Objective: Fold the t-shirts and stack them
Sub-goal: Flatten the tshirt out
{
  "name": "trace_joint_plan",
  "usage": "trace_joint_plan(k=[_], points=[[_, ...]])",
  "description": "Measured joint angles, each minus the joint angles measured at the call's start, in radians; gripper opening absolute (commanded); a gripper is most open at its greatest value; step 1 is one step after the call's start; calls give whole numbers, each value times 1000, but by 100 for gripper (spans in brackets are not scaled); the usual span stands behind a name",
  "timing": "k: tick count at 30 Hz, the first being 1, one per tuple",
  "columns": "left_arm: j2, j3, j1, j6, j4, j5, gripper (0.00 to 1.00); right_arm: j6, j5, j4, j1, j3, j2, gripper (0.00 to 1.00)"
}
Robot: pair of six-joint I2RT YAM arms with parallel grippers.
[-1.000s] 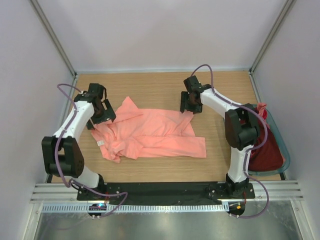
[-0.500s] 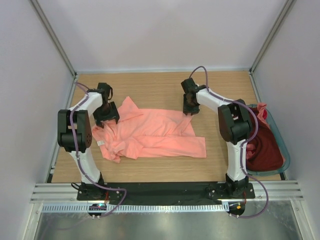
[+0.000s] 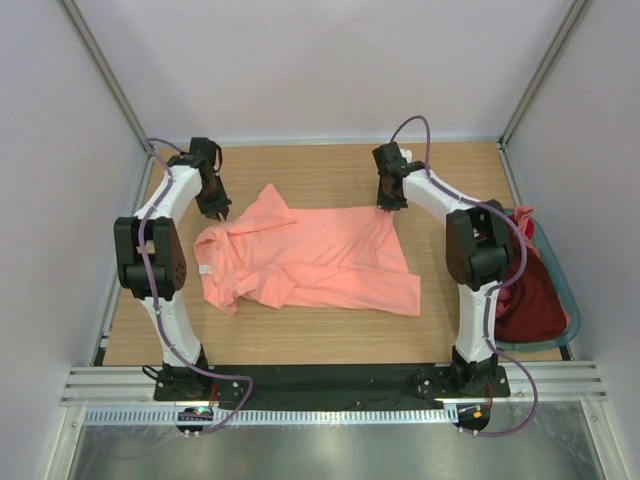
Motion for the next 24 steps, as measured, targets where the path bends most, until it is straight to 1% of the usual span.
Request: trace_joint_plan(k=[2, 3, 4, 5, 6, 7, 10, 11, 13, 14, 15, 20, 22, 24], points=[[-2, 65, 0, 7, -8, 6, 25, -1, 21, 11, -12, 3, -32, 1], [2, 100, 0, 9, -13, 10, 31, -2, 30, 11, -19, 15, -45, 4], [6, 144, 0, 10, -18, 12, 46, -3, 37, 13, -26, 35, -50, 33], [13, 191, 0, 16, -29, 14, 55, -2, 41, 14, -31, 56, -51, 47], [24, 242, 0, 13, -44, 16, 59, -6, 40, 11, -38, 89, -50, 54], [32, 282, -1, 12, -47, 16, 63, -9, 42, 5, -44, 123, -44, 58], [31, 315, -16, 9, -55, 16, 63, -21, 42, -44, -54, 223, -28, 60], [26, 304, -30, 9, -60, 15, 63, -22, 43, -60, -58, 239, -28, 61], [-1, 237, -87, 8, -60, 12, 61, -25, 46, -91, -61, 233, -39, 61], [-16, 202, -122, 7, -59, 12, 61, -28, 47, -97, -61, 206, -52, 61], [-32, 158, -172, 6, -60, 10, 57, -31, 48, -106, -61, 165, -72, 61], [-110, -27, -476, -32, -47, 34, 54, -34, 12, -202, -59, 1, -184, 61], [-122, -74, -553, -57, -43, 39, 53, -34, -20, -214, -56, -63, -252, 60], [-123, -101, -582, -78, -47, 33, 53, -34, -47, -217, -52, -120, -321, 60]])
